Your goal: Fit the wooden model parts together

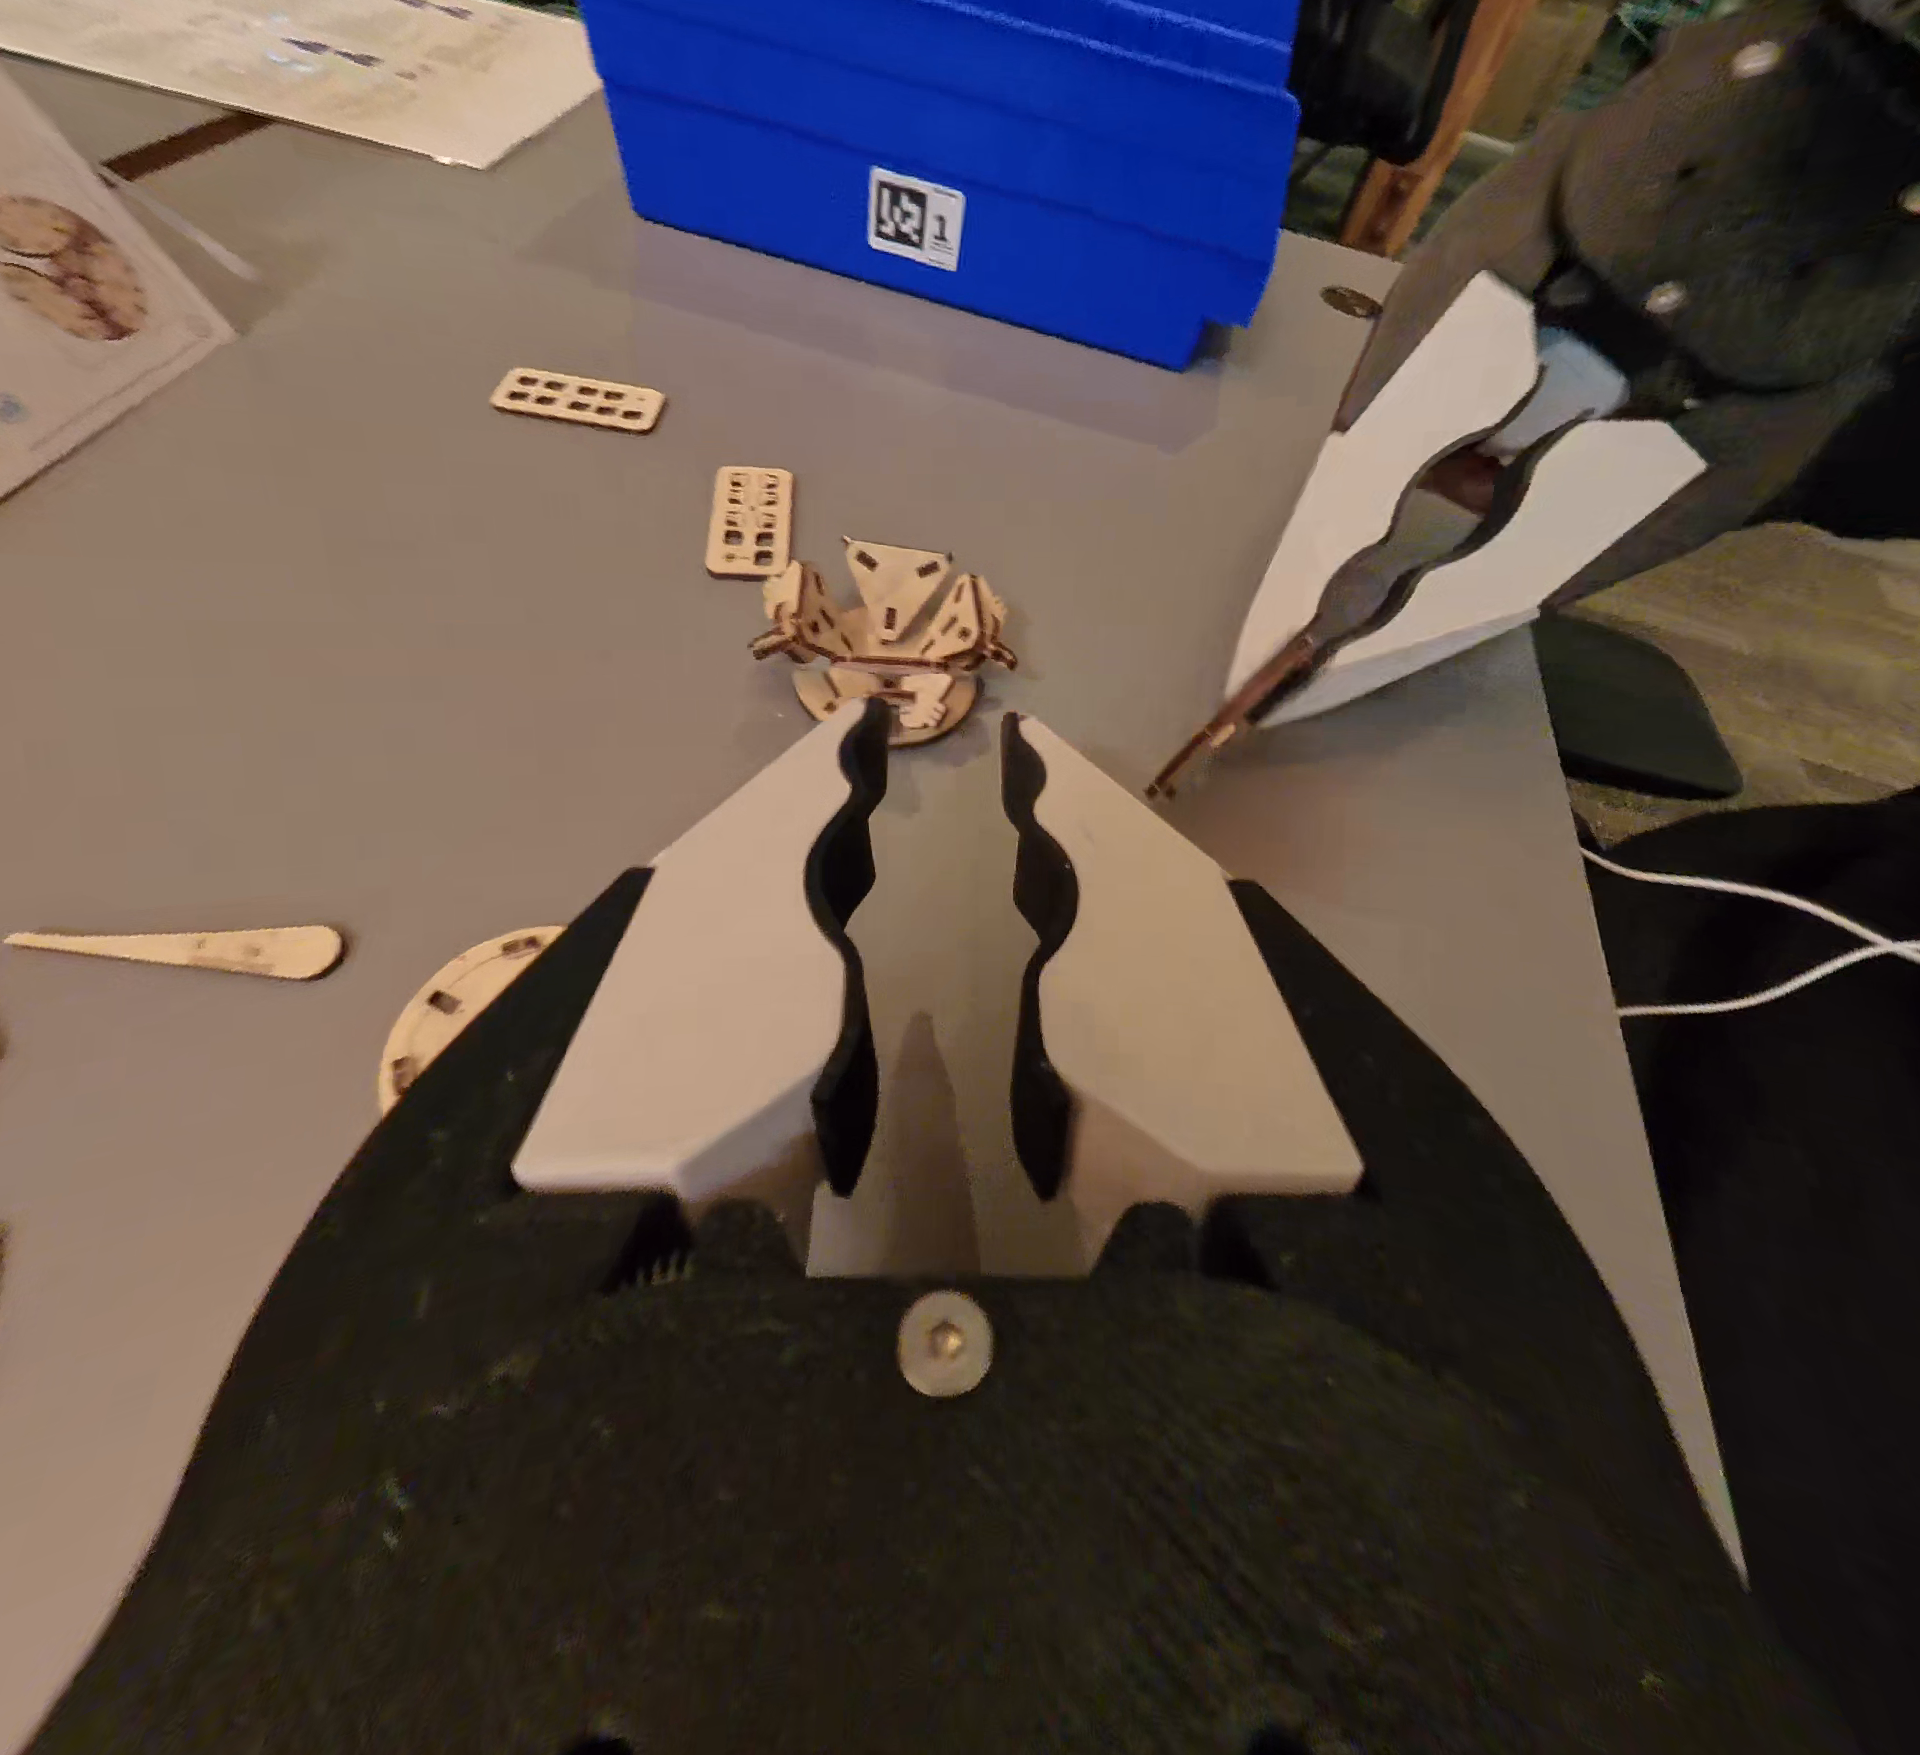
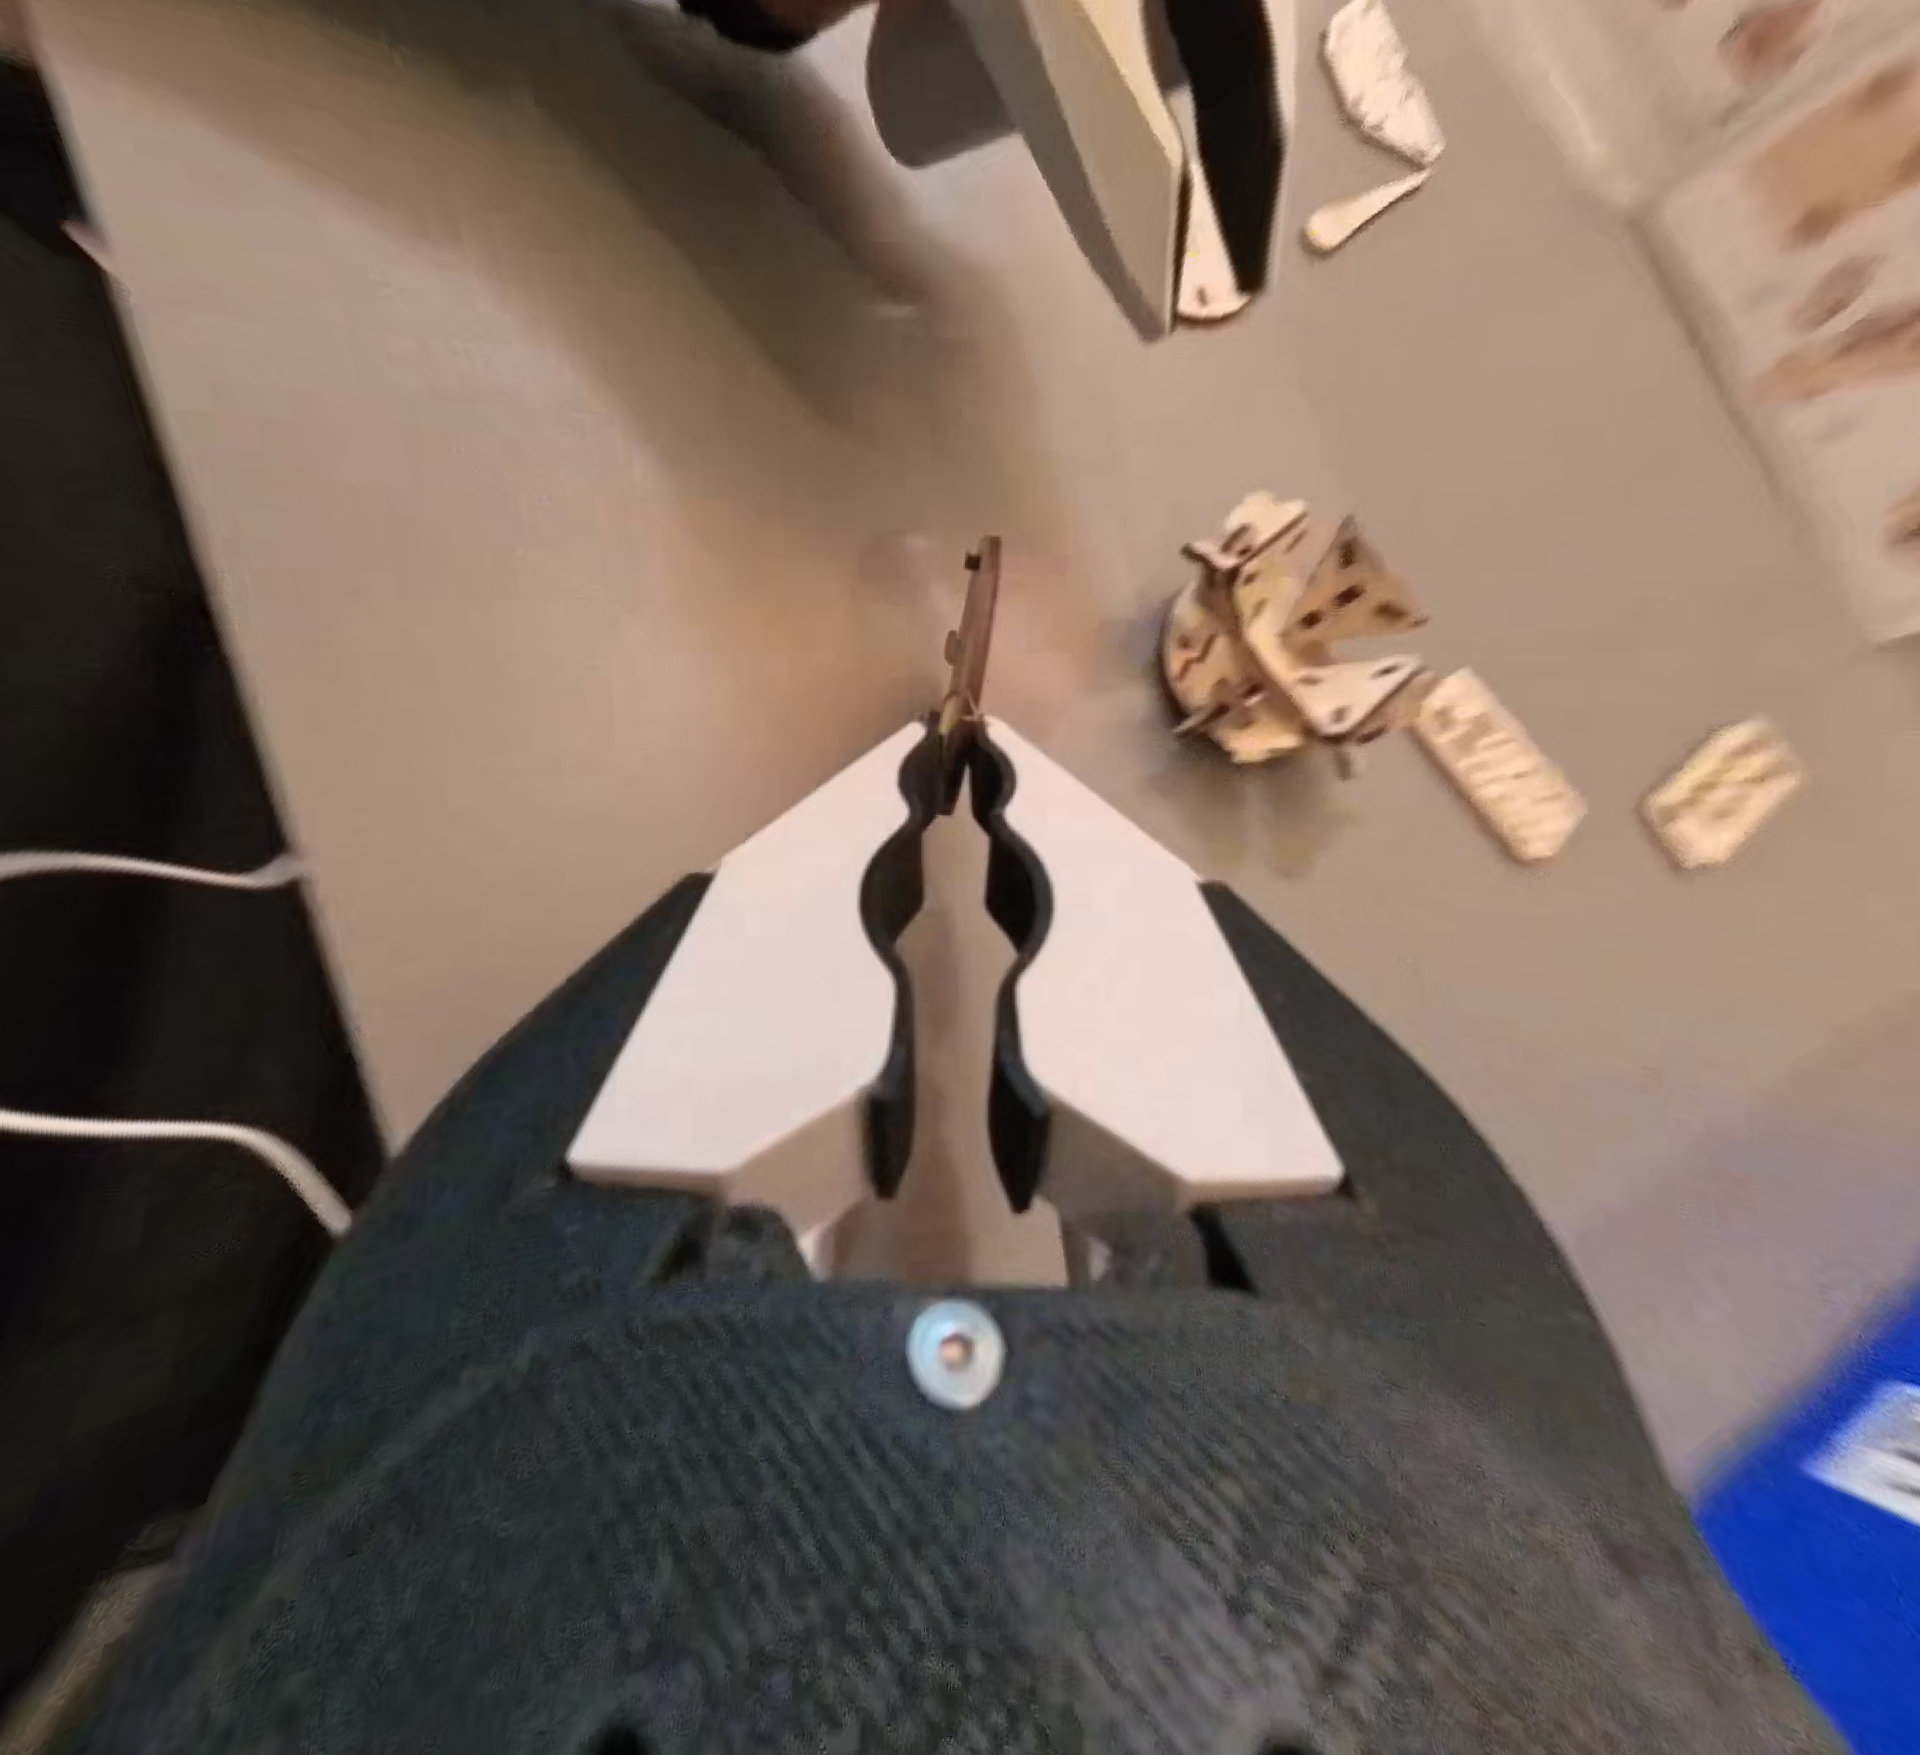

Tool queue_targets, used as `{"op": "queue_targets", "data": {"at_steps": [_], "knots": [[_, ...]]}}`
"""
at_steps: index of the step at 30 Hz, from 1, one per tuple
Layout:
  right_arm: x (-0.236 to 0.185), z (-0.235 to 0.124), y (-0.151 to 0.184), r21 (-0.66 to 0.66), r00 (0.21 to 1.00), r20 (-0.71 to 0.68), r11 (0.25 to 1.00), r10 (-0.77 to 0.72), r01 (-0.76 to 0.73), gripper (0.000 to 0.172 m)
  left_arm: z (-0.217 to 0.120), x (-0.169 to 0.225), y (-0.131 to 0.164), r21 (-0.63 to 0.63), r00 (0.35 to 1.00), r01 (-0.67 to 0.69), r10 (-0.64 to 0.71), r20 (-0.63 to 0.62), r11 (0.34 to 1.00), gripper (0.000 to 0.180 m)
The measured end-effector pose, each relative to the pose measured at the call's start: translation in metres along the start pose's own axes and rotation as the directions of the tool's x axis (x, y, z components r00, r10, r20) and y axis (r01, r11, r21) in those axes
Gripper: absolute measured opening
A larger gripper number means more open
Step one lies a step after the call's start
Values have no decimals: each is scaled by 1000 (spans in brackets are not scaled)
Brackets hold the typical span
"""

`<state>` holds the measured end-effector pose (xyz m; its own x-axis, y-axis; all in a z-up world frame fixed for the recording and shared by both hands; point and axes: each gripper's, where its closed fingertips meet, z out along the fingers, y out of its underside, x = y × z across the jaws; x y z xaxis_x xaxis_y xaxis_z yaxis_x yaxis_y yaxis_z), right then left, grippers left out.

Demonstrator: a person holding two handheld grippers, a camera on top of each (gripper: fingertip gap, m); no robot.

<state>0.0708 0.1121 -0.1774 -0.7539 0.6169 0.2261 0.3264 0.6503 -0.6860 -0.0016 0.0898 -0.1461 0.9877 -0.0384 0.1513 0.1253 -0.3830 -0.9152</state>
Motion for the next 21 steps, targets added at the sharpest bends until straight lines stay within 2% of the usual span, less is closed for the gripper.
{"op": "queue_targets", "data": {"at_steps": [2,4,7,9,11,21], "knots": [[-4,1,-3,30,959,153,969,240,-247,3,-2,-1,-3,20,1000,12,-12,-5,1000,17],[-3,4,-7,39,854,279,883,439,-467,3,-4,-5,-3,25,1000,17,-17,12,1000,17],[-6,10,-8,18,707,405,768,580,-640,2,-4,-7,-3,23,1000,10,-11,28,1000,16],[-10,15,-5,6,687,417,754,595,-657,3,-4,-9,-1,13,999,5,-5,39,1000,16],[-10,19,-1,8,715,385,773,583,-634,3,-2,-9,2,-4,999,-6,6,47,1000,16],[-1,18,-3,62,762,396,813,512,-579,3,6,-6,13,-74,990,-110,116,80,991,18]]}}
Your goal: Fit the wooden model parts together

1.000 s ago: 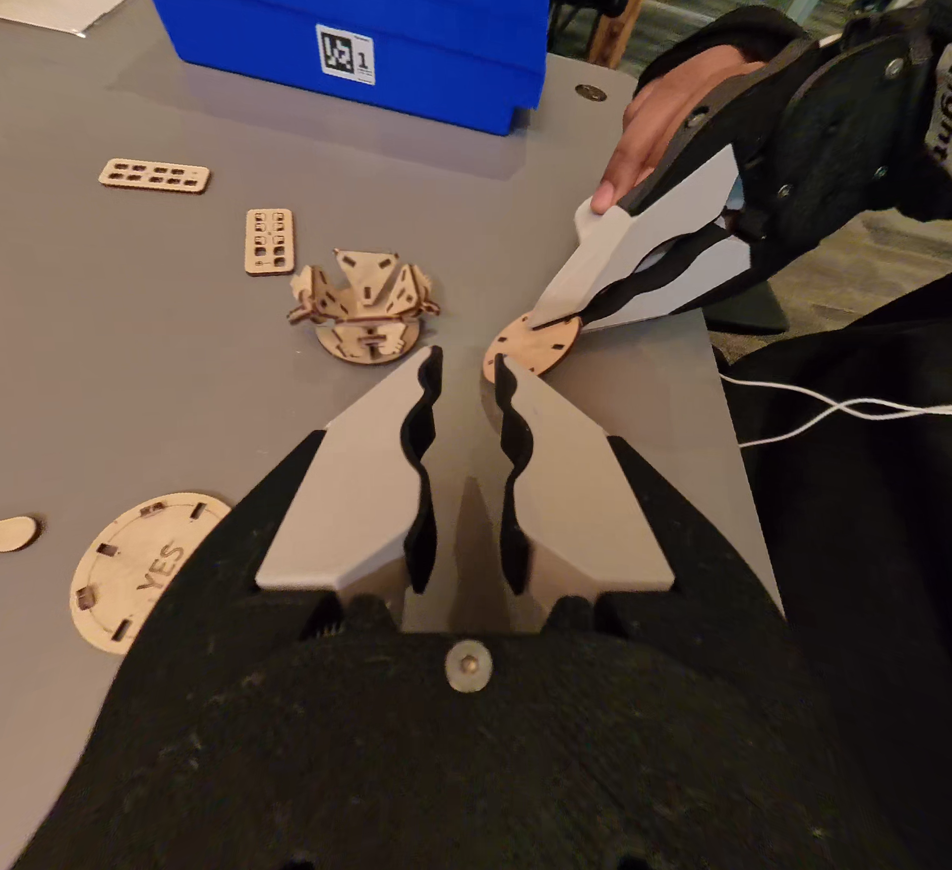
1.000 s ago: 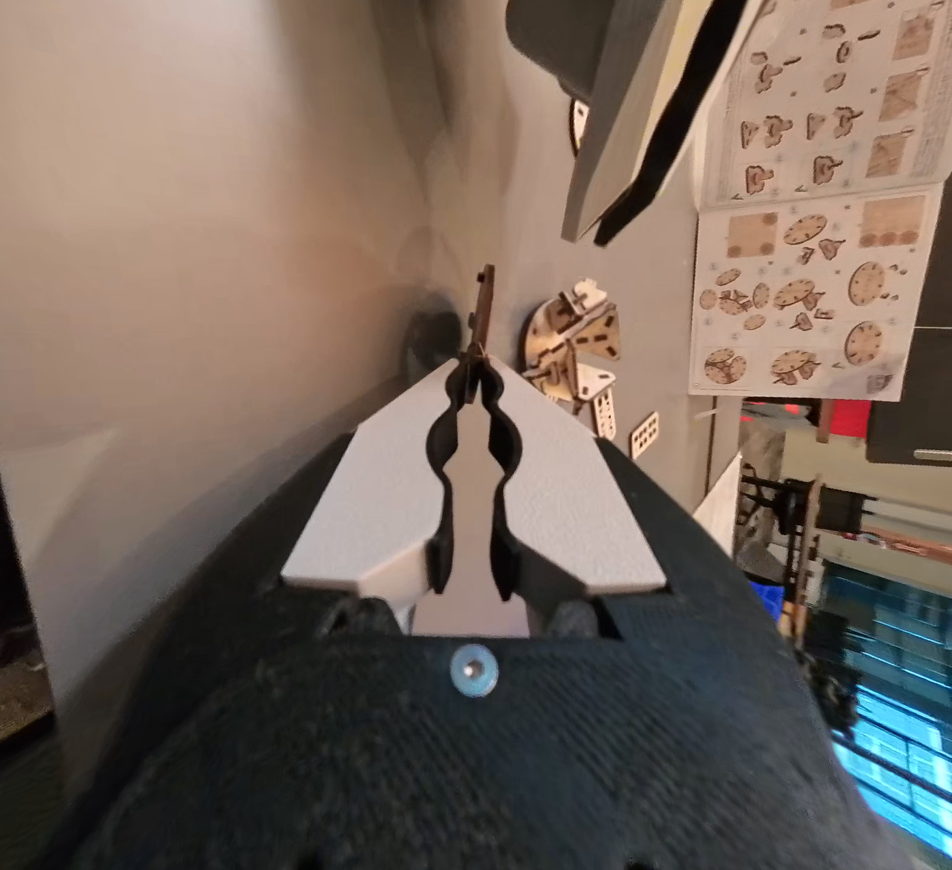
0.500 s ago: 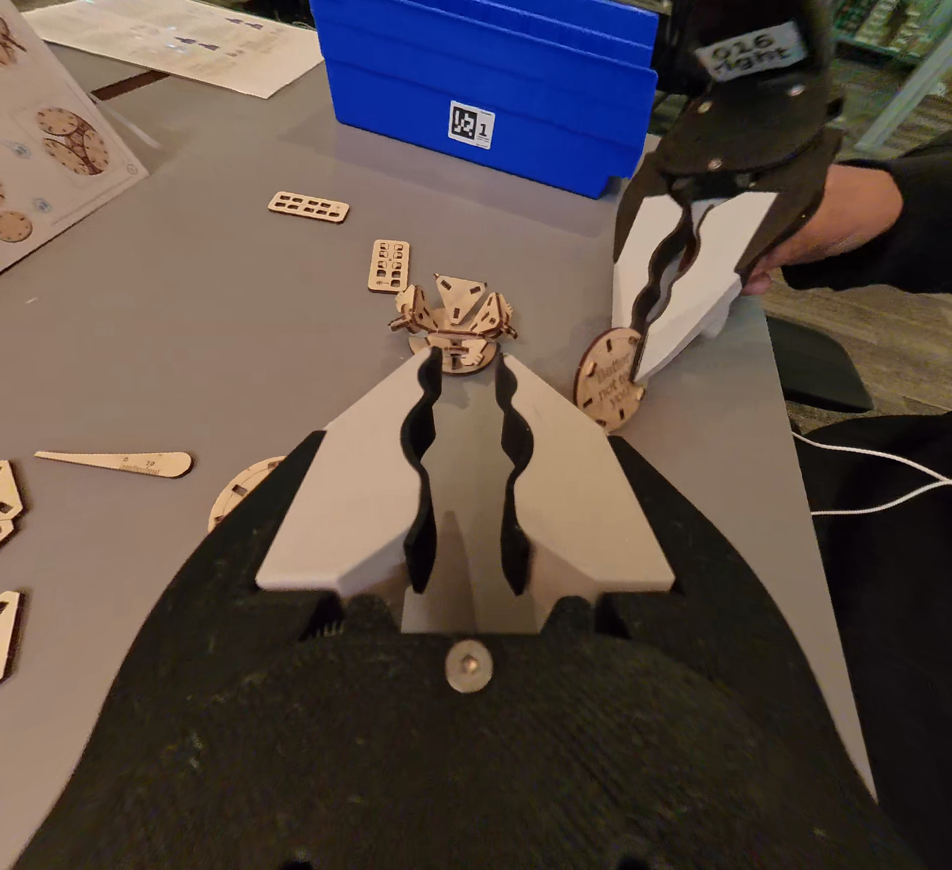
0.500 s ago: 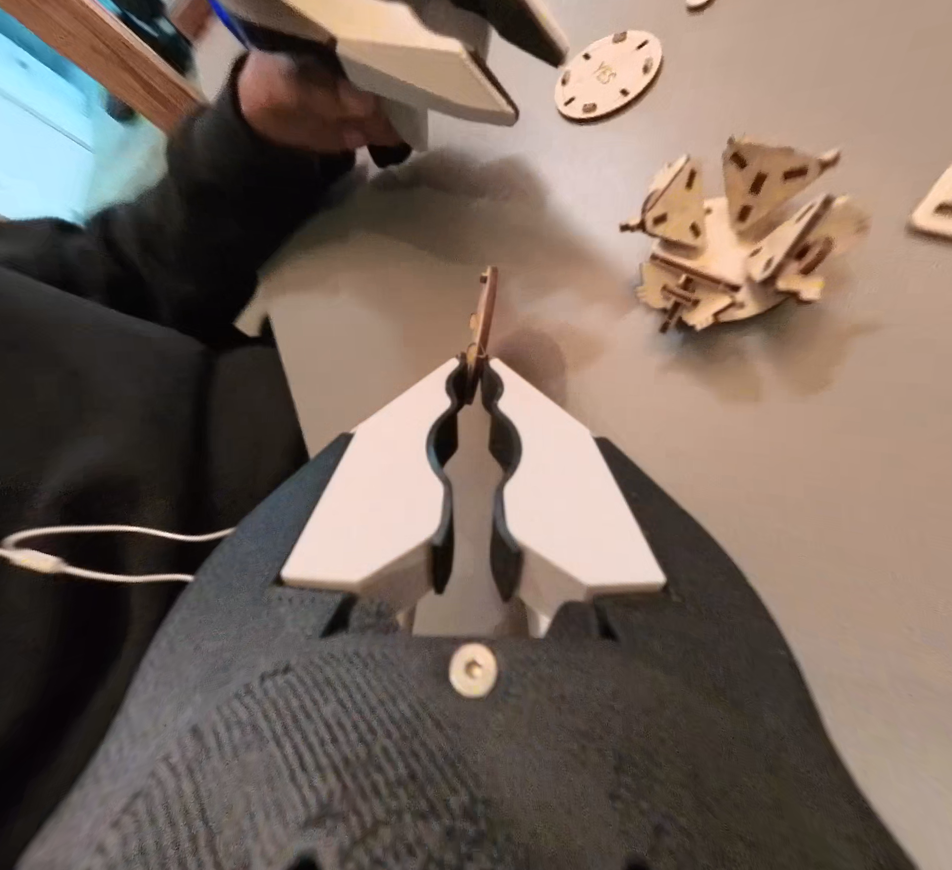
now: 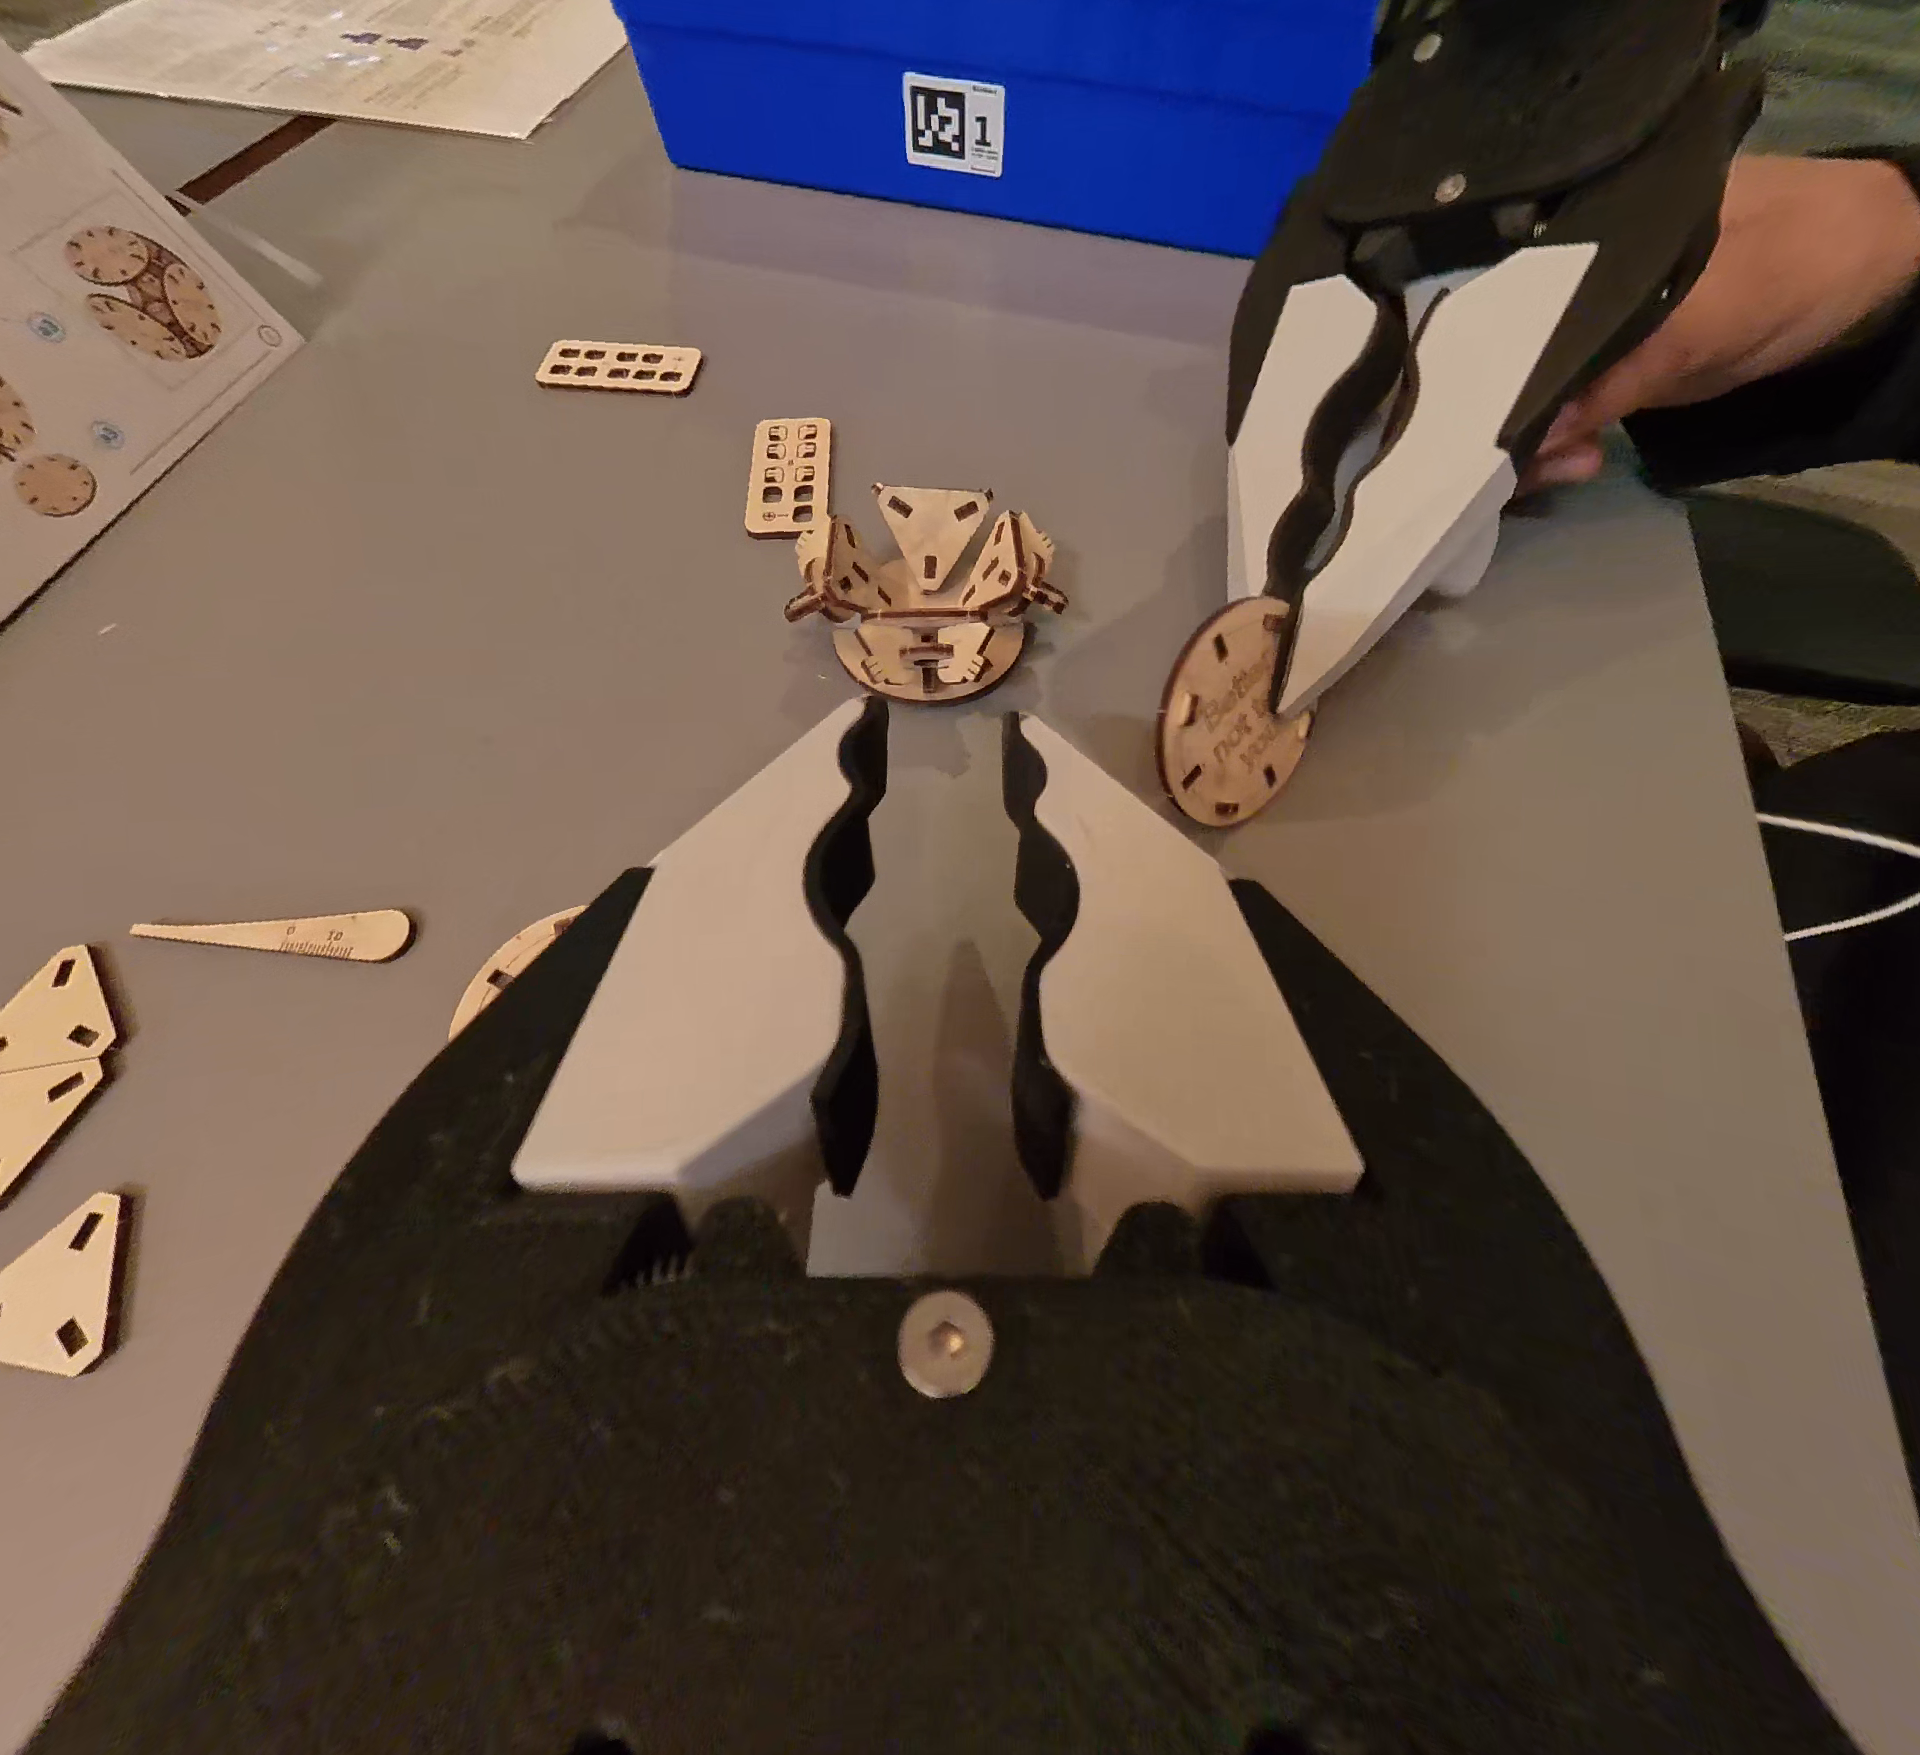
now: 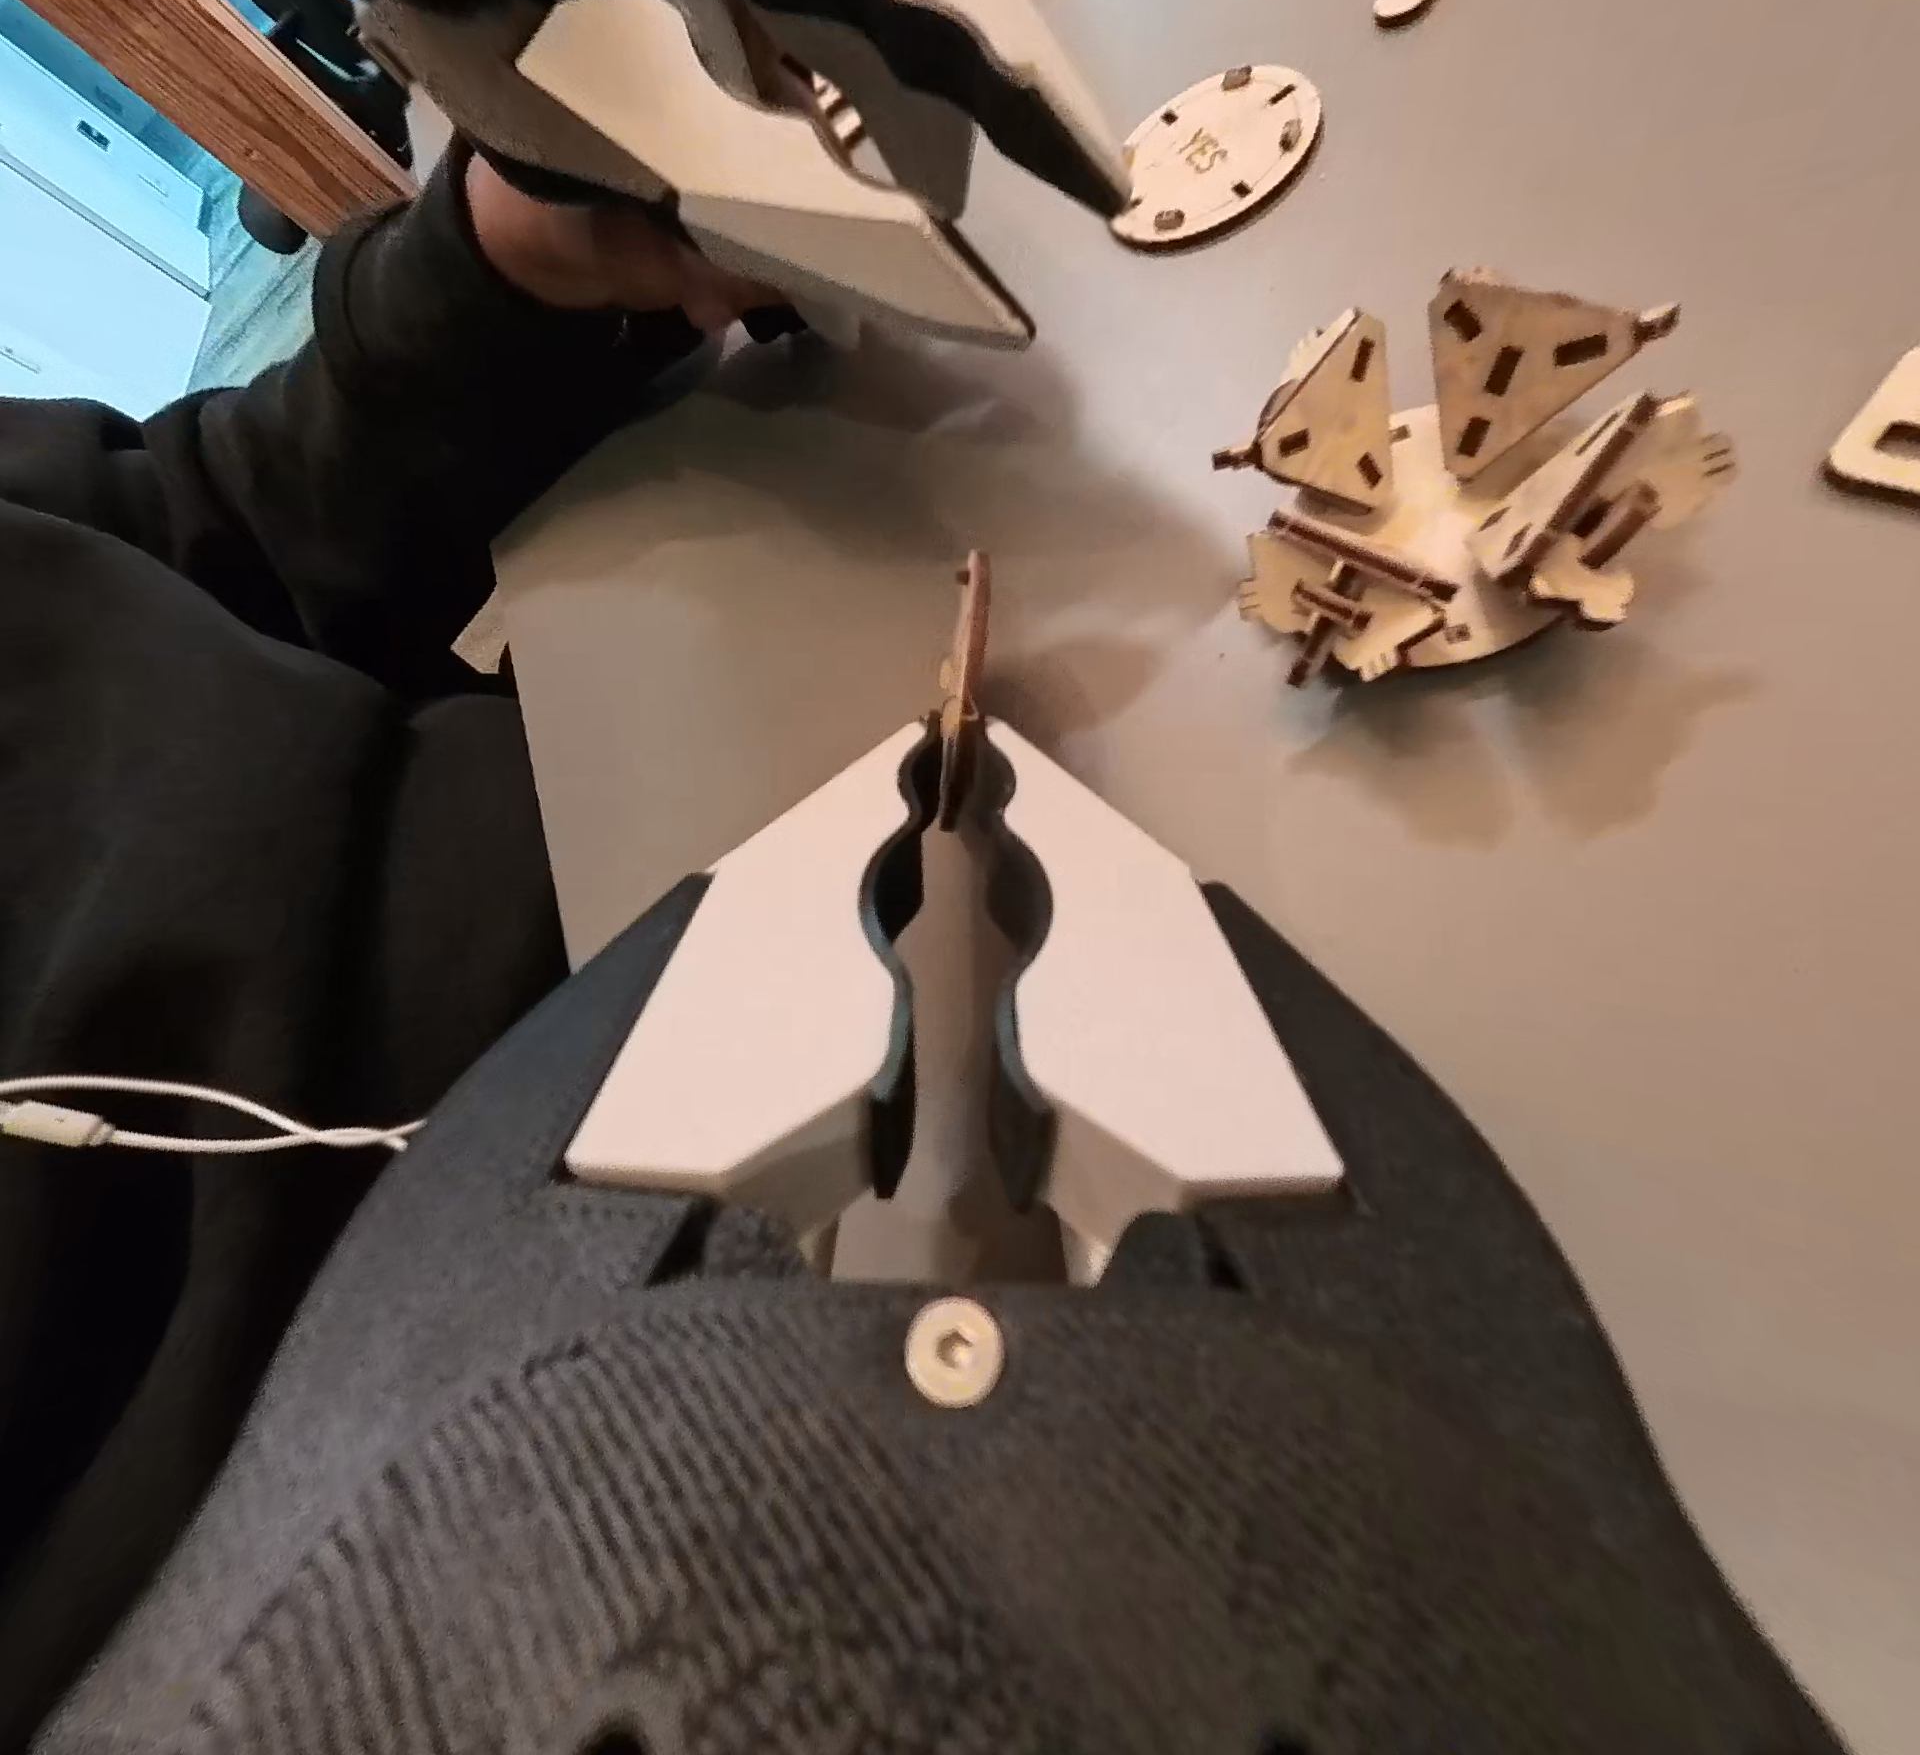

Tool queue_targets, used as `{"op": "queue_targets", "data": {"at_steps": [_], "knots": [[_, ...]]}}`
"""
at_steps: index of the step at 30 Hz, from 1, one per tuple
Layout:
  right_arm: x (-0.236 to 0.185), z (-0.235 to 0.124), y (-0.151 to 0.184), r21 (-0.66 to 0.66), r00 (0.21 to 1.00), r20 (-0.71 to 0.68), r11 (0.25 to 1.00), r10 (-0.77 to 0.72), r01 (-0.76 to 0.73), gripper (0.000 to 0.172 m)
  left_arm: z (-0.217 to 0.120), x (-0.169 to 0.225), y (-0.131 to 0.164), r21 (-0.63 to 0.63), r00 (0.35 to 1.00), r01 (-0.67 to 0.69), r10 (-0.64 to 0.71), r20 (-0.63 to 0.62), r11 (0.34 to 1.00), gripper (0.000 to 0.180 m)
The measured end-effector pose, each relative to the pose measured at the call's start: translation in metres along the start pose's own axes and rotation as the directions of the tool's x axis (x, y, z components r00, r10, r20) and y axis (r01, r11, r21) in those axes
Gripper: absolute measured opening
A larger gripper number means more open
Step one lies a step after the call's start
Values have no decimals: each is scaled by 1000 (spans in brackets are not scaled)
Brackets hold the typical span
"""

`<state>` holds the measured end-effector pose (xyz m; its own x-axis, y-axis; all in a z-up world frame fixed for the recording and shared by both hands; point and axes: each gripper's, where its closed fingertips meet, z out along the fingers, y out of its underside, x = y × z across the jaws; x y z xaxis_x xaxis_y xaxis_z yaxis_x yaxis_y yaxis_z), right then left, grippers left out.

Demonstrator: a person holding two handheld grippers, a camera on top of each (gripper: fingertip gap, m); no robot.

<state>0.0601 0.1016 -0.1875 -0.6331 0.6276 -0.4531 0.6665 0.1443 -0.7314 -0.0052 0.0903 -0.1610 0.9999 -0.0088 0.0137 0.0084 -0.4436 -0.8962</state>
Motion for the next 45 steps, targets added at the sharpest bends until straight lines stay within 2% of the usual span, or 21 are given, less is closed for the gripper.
{"op": "queue_targets", "data": {"at_steps": [8,13,16,19,22,26,31,34,37,41,45], "knots": [[16,-21,-16,92,985,-101,984,-141,151,3,0,-3,-5,17,995,-74,73,68,997,22],[26,-36,-31,209,984,-146,968,-107,136,2,2,-4,-6,21,995,-68,66,81,997,26],[29,-48,-43,302,986,-136,944,-93,131,2,4,-4,-4,6,991,-87,86,100,996,37],[29,-65,-54,411,989,-126,903,-81,126,2,8,-1,-8,17,986,-132,129,104,991,55],[27,-70,-57,441,991,-94,889,-91,124,2,15,3,-10,20,985,-162,160,65,987,67],[21,-58,-52,362,964,-159,896,-214,258,2,25,2,0,-55,974,-228,228,-12,972,80],[24,-27,-29,80,883,-224,895,-412,438,2,32,-3,8,-109,957,-281,270,-109,953,81],[28,-20,-27,2,885,-213,905,-415,425,2,36,-6,14,-135,939,-324,302,-162,936,81],[29,-18,-35,-16,908,-168,922,-385,388,2,41,-13,20,-169,933,-336,303,-194,927,82],[34,-16,-42,-54,925,-138,935,-354,350,2,47,-19,14,-145,927,-345,312,-208,927,86],[39,-13,-41,-69,931,-146,943,-334,327,2,47,-13,14,-128,909,-374,336,-246,918,79]]}}
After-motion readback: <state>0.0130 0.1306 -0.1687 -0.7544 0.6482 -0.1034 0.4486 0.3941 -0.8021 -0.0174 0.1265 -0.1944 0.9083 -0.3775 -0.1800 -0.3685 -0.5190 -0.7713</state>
